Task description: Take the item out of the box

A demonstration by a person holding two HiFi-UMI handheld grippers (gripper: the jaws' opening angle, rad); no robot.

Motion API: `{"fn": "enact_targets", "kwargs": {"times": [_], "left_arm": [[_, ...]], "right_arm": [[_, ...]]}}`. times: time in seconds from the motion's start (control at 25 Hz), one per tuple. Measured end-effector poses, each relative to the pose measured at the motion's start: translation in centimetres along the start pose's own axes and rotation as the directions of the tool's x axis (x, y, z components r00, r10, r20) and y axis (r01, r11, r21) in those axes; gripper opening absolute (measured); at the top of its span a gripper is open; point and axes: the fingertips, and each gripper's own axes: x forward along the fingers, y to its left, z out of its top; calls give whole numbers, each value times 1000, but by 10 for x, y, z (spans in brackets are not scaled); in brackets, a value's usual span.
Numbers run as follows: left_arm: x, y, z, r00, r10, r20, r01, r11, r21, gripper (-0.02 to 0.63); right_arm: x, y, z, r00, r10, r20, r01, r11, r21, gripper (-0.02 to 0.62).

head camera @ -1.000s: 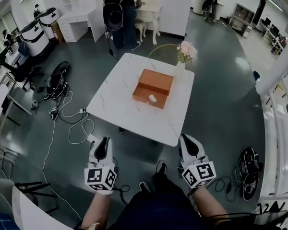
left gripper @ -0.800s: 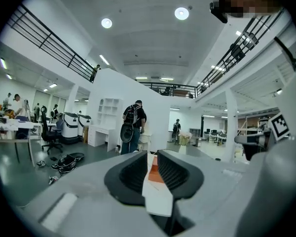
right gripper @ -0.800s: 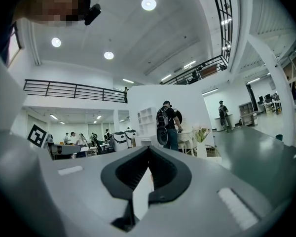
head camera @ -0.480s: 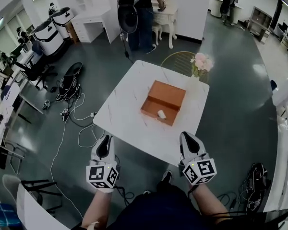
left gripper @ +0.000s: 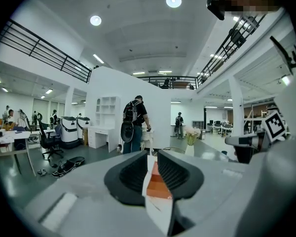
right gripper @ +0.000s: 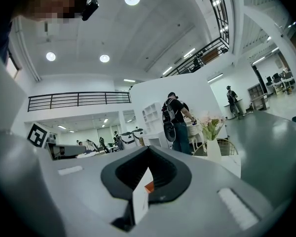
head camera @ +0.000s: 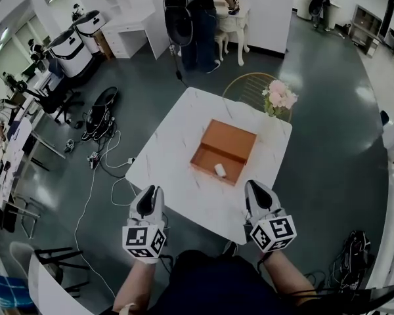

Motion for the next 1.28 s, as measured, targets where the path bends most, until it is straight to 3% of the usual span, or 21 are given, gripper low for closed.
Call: {"fn": "enact_targets", "kwargs": {"times": [0.24,0.4,0.6,0.72,0.8,0.88,1.04,1.28], "left_arm": [[42,0,-9,998,-51,-23,51,999,10,71],[81,1,-19,989,-132,-64,133,991,16,71],[138,-11,-32,949,-287,-133,296,954,52,71],[168,-27,-50,905,-375,-200,402,908,118,71],[184,-40,-67,863,-430,-265,485,851,199,74],[197,-55,-81,813,-480,-329,568,777,272,82],[217,-79,-120,684,-545,-485,716,630,301,105],[233,-100,-182,490,-508,-708,868,353,348,117]], "right_arm": [[18,-19,-6,999,-42,-6,42,999,8,2],[26,-30,-7,993,-116,-4,116,993,7,2],[34,-36,-7,975,-221,5,221,975,6,2],[37,-39,-7,962,-272,9,272,962,3,2],[38,-40,-8,951,-308,11,308,951,8,2],[37,-42,-7,938,-347,16,347,938,12,2],[30,-47,-9,907,-421,24,421,907,26,2],[6,-49,-30,855,-518,12,514,851,103,2]]}}
